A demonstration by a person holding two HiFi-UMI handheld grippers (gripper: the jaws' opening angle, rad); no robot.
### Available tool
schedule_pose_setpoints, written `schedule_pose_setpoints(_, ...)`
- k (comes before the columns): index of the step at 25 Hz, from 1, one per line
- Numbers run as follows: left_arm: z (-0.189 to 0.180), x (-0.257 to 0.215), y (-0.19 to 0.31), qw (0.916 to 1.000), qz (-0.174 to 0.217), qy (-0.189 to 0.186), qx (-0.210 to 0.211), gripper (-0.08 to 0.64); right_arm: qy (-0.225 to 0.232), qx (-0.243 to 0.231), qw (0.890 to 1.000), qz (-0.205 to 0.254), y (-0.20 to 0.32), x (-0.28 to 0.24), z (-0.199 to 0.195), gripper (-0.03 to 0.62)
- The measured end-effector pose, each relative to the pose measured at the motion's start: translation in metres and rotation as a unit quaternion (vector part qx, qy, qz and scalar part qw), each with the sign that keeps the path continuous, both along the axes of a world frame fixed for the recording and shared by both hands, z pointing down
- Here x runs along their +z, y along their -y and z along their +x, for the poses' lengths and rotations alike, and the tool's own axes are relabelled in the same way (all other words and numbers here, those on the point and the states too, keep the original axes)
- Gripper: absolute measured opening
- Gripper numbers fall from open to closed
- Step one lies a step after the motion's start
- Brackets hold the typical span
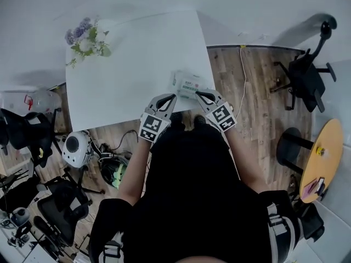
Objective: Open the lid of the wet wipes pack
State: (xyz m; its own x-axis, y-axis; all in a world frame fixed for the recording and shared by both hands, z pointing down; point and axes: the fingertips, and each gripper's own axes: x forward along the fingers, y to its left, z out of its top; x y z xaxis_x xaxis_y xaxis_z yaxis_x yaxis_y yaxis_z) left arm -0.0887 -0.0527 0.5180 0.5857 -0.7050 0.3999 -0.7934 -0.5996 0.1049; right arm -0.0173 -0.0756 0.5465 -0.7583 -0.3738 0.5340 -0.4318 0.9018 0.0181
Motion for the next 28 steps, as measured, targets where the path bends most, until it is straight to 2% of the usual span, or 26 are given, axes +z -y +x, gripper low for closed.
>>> schedule_pose_setpoints(4, -0.002, 0.012, 0.012, 0.9998, -0.008, 0.000, 0.017, 0.025, -0.026, -0.007, 1.000, 0.003, 0.007, 0.015, -0.007, 0.017)
schedule_pose_setpoints(15, 0.003, 0.054, 0.033, 0.9978, -0.043, 0.003, 0.051, 0.025, -0.046, -0.006, 0.998, -0.031, 0.013, 0.063, -0.009, 0.034)
schedule_pose_setpoints(28, 0.009, 0.111, 0.058, 0.9967, -0.067, 0.009, 0.046, 0.025, -0.067, -0.037, 0.997, -0.033, 0.027, 0.107, -0.011, 0.038)
